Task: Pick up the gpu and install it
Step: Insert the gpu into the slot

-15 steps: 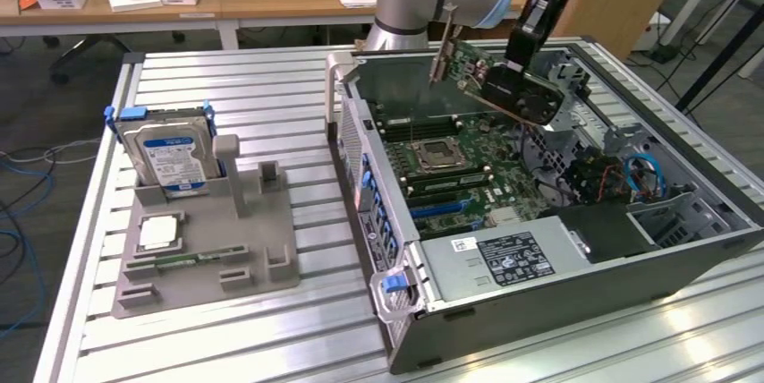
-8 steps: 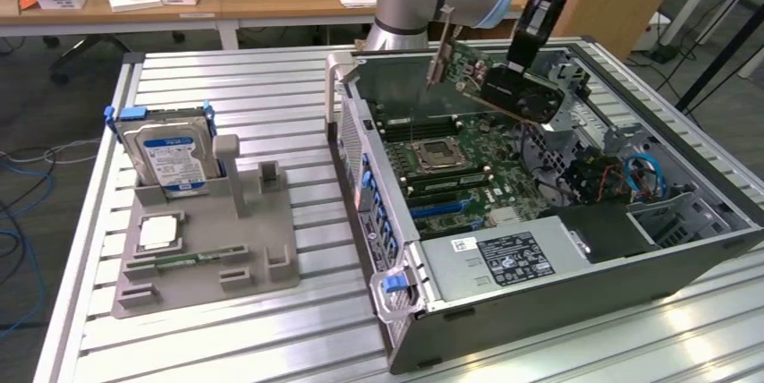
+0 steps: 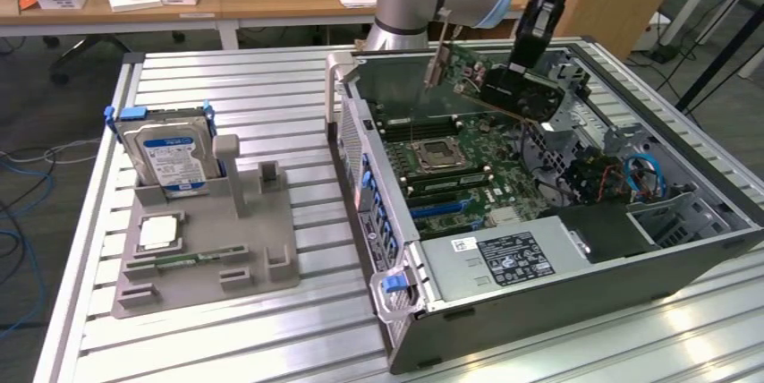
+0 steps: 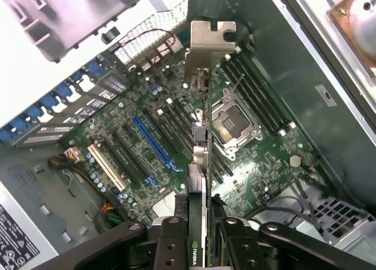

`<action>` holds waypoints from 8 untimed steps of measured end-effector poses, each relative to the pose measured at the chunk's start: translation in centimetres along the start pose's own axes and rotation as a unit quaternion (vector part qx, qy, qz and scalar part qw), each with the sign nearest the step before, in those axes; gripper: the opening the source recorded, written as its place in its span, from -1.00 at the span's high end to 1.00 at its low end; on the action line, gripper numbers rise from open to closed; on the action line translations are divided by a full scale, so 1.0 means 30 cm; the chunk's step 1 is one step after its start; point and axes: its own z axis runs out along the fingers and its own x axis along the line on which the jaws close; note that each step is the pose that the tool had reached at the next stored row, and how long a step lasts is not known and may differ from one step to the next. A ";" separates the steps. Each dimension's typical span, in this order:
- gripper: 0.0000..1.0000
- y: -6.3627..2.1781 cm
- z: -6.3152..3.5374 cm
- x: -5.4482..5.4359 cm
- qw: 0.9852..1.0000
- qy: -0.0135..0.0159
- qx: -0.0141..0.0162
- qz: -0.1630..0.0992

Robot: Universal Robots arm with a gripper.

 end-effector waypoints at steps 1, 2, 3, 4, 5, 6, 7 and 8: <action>0.48 0.000 0.000 0.000 1.000 0.000 0.000 -0.006; 0.48 0.000 0.000 0.000 1.000 0.001 0.000 -0.012; 0.48 0.000 0.000 0.000 1.000 0.001 0.000 -0.018; 0.48 0.000 0.000 0.000 1.000 0.001 -0.001 -0.024; 0.48 0.000 0.000 0.000 1.000 0.001 -0.001 -0.030; 0.48 0.000 0.001 0.000 0.999 0.002 -0.001 -0.037; 0.48 0.000 0.001 0.000 0.999 0.002 -0.001 -0.043; 0.48 0.000 0.001 0.000 0.999 0.002 -0.001 -0.049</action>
